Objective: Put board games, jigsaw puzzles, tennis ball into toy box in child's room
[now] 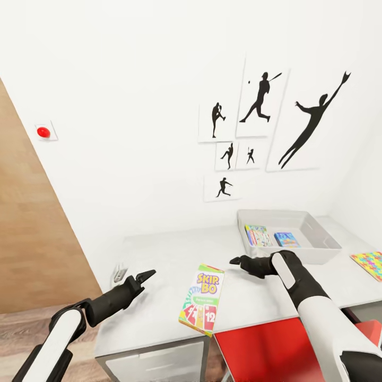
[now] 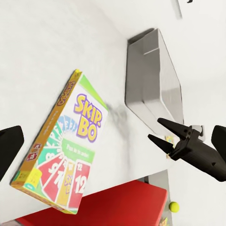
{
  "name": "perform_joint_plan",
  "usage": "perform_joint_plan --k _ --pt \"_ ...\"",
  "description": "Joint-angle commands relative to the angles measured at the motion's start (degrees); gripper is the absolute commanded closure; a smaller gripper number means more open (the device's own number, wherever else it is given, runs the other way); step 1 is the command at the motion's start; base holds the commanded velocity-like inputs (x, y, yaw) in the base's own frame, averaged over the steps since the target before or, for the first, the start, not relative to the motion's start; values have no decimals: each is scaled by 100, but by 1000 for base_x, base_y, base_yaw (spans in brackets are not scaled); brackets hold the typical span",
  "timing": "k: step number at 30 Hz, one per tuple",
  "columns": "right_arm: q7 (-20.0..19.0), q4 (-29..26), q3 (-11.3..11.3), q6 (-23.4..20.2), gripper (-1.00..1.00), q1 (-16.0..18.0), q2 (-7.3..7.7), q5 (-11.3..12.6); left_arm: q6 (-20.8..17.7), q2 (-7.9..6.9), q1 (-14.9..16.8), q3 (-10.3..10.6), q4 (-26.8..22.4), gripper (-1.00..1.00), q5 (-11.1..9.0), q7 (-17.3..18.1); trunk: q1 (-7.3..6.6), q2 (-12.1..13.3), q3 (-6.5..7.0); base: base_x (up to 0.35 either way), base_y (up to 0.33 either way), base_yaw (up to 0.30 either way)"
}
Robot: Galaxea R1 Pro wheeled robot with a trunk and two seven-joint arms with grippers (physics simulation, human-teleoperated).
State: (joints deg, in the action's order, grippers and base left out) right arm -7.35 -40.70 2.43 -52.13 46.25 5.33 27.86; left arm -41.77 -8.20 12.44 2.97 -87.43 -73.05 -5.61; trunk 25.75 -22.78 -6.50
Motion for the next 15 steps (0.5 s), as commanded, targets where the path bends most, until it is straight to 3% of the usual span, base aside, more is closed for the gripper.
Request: perform_joint_plan --k 1,15 --pt "-57 -2 20 -28 -100 5 -2 -57 -9 -4 5 6 -8 -100 -60 -59 3 -14 -21 0 0 0" --pt "-60 0 33 -55 -100 14 39 -47 -7 9 4 10 -3 -100 -51 -54 3 -14 -146 0 0 0"
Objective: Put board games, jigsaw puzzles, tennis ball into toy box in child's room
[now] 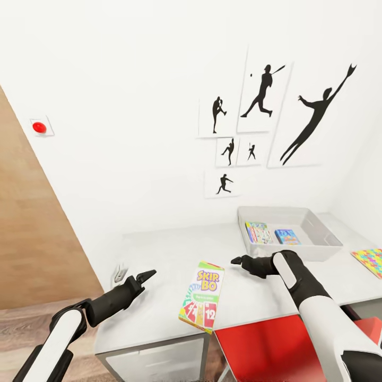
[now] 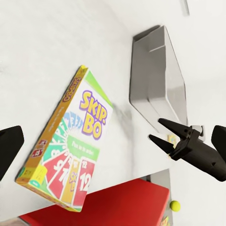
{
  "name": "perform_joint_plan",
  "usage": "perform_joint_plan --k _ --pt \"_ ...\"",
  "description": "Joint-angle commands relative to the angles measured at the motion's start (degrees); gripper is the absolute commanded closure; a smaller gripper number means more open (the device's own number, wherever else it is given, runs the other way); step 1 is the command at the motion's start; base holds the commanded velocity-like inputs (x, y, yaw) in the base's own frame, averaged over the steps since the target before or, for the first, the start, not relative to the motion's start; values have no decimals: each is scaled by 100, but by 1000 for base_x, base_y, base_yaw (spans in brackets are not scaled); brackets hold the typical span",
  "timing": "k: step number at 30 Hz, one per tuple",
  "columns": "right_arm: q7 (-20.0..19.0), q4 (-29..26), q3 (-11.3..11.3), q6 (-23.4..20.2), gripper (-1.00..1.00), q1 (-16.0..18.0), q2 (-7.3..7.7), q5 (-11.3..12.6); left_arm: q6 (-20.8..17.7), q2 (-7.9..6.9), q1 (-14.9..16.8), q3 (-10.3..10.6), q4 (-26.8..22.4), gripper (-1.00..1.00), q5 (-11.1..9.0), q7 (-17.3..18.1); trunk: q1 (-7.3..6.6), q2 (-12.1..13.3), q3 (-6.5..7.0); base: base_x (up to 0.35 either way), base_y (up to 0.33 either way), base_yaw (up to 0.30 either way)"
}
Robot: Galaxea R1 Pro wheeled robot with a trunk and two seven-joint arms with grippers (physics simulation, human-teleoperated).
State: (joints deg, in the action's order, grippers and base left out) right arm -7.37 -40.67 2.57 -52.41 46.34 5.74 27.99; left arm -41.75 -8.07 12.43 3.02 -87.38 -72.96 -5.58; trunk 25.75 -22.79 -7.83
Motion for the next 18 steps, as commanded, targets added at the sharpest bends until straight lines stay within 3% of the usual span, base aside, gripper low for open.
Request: perform_joint_plan --k 1,18 --pt "-57 -2 20 -28 -100 5 -2 -59 -9 -4 5 6 -8 -100 -60 -58 3 -13 -22 0 0 0" --pt "-71 63 20 -55 -100 81 5 -57 -8 7 9 13 -4 -100 -63 -59 3 -13 -180 0 0 0"
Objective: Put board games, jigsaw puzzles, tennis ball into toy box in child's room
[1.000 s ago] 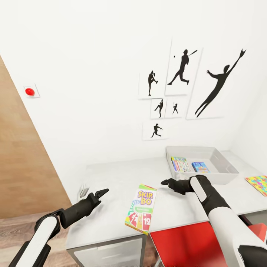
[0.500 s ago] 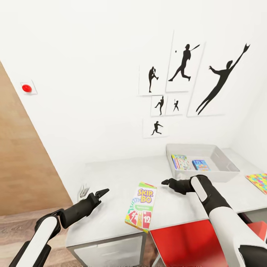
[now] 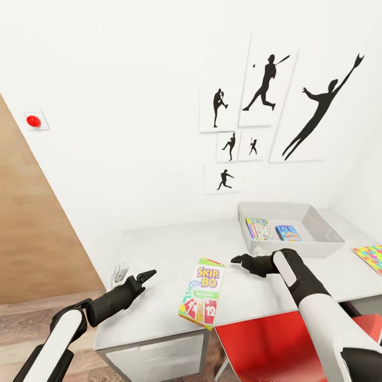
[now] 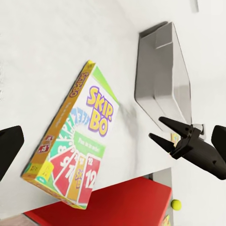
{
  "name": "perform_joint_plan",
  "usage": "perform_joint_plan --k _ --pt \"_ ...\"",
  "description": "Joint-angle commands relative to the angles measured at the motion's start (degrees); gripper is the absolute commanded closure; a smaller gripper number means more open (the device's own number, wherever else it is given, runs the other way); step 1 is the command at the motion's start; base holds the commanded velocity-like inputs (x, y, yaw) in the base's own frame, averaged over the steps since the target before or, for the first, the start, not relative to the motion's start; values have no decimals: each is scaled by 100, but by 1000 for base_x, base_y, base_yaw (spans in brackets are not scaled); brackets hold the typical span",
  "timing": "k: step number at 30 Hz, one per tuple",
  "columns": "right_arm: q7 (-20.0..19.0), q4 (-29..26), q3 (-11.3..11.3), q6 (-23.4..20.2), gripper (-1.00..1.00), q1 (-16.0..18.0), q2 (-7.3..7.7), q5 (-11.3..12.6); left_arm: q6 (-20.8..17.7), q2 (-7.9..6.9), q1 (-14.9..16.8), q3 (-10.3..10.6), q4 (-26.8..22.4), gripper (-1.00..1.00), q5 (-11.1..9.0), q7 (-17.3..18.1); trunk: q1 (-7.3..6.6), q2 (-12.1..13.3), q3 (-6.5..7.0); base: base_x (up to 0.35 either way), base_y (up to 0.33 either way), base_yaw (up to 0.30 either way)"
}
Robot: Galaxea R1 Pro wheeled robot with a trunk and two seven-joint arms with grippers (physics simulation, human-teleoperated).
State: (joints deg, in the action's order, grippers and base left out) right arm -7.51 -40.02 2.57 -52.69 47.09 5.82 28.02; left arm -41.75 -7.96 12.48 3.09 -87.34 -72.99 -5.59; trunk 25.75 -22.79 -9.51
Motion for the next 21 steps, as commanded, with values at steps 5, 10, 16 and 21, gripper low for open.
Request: perform_joint_plan --k 5,10,16,21 --pt "-66 9 21 -29 -100 21 -2 -60 -9 19 65 0 27 -100 -52 -65 3 -13 -59 0 0 0" --pt "-70 15 19 -30 -100 29 -7 -59 -25 53 348 -2 50 -100 -60 -105 3 -13 -106 0 0 0" --pt "-73 18 15 -31 -100 38 -37 -59 -75 163 922 39 -23 -100 -85 -169 3 -13 -162 0 0 0" --pt "-74 29 11 -31 -100 42 -60 -59 -104 327 1193 185 -167 -100 -94 -215 3 -13 -209 0 0 0"
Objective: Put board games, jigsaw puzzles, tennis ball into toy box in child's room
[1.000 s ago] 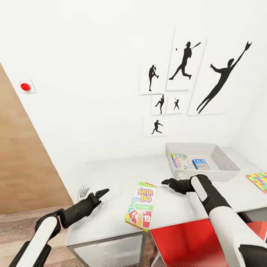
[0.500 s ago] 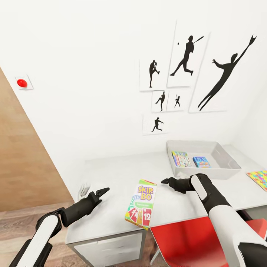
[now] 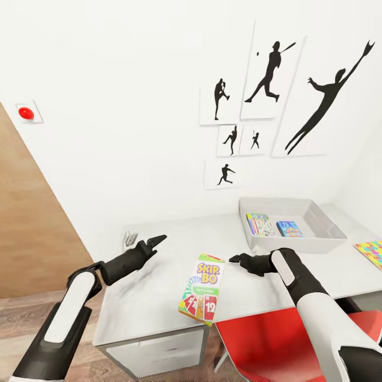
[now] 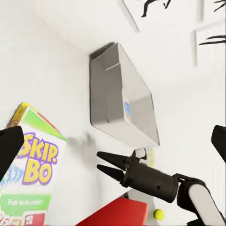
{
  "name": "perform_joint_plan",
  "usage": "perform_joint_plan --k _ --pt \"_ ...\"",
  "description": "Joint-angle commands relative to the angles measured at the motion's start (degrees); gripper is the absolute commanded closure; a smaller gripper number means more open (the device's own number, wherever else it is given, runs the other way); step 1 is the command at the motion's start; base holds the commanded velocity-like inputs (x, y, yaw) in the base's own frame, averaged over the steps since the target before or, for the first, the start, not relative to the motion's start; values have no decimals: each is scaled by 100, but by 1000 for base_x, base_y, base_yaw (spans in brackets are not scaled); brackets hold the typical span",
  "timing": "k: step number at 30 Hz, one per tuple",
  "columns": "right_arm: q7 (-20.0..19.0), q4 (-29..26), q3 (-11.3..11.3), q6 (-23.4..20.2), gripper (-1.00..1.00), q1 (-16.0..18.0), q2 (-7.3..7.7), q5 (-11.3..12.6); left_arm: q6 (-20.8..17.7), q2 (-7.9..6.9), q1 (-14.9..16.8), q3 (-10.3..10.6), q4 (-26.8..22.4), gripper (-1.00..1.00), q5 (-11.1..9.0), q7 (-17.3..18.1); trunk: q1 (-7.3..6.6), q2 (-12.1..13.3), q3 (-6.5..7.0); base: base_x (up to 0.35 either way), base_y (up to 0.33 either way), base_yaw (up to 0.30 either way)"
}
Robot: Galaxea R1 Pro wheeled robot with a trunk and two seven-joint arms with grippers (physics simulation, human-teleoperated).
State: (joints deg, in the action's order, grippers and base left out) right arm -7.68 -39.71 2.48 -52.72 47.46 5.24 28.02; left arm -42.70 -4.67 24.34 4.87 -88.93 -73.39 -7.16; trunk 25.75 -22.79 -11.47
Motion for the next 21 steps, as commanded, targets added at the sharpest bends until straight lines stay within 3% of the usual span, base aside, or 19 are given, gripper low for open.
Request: perform_joint_plan --k 1,9,21 --pt "-57 3 19 -27 -100 6 -8 -60 -13 48 59 75 -35 -100 -44 -84 3 -12 -22 0 0 0" --pt "-58 18 11 -26 -100 8 -24 -60 -23 192 197 285 -110 -100 -80 -365 3 -12 -97 0 0 0" --pt "-65 24 8 -22 -100 9 -30 -60 -27 256 250 368 -128 -100 -118 -614 3 -12 -209 0 0 0"
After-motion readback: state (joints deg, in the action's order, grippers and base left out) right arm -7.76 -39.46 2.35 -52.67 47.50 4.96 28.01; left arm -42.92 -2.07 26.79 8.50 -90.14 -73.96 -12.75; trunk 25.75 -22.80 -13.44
